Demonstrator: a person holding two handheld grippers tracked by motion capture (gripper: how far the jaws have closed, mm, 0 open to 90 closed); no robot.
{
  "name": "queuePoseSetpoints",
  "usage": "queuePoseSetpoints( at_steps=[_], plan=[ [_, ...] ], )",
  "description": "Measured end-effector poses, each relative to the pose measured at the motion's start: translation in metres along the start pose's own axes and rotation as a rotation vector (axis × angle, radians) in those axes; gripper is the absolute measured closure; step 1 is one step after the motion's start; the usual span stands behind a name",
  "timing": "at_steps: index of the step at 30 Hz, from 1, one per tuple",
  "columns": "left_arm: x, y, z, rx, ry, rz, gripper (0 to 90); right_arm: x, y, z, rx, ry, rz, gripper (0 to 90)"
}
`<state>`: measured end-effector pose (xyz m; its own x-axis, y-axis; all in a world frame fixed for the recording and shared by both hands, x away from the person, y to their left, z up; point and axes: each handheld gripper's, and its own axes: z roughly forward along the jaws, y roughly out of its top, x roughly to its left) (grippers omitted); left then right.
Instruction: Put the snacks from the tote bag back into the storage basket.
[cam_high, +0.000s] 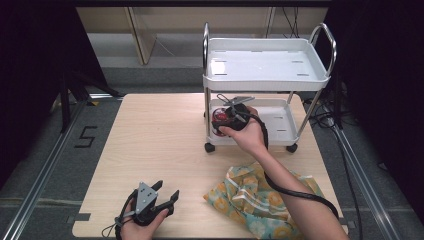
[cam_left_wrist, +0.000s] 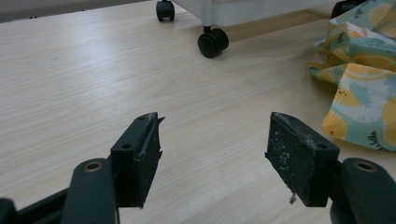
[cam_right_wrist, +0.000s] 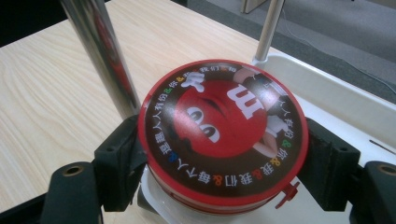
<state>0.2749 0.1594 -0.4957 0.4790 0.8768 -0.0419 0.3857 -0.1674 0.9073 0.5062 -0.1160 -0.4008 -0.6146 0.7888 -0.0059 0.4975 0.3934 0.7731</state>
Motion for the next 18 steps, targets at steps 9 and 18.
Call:
queuePoseSetpoints(
  at_steps=[9,18],
  plan=[
    [0.0005,-0.0001,-0.0002,0.001,-0.001,0.002,34.2,-0.0016,-0.0013,0.0060,0.013,-0.004,-0.001,26.4],
    [0.0003,-0.0001,-0.0002,-0.001,-0.001,-0.003,34.2,-0.0034,-0.0033,0.0098,0.024,-0.004,0.008,26.4]
  ],
)
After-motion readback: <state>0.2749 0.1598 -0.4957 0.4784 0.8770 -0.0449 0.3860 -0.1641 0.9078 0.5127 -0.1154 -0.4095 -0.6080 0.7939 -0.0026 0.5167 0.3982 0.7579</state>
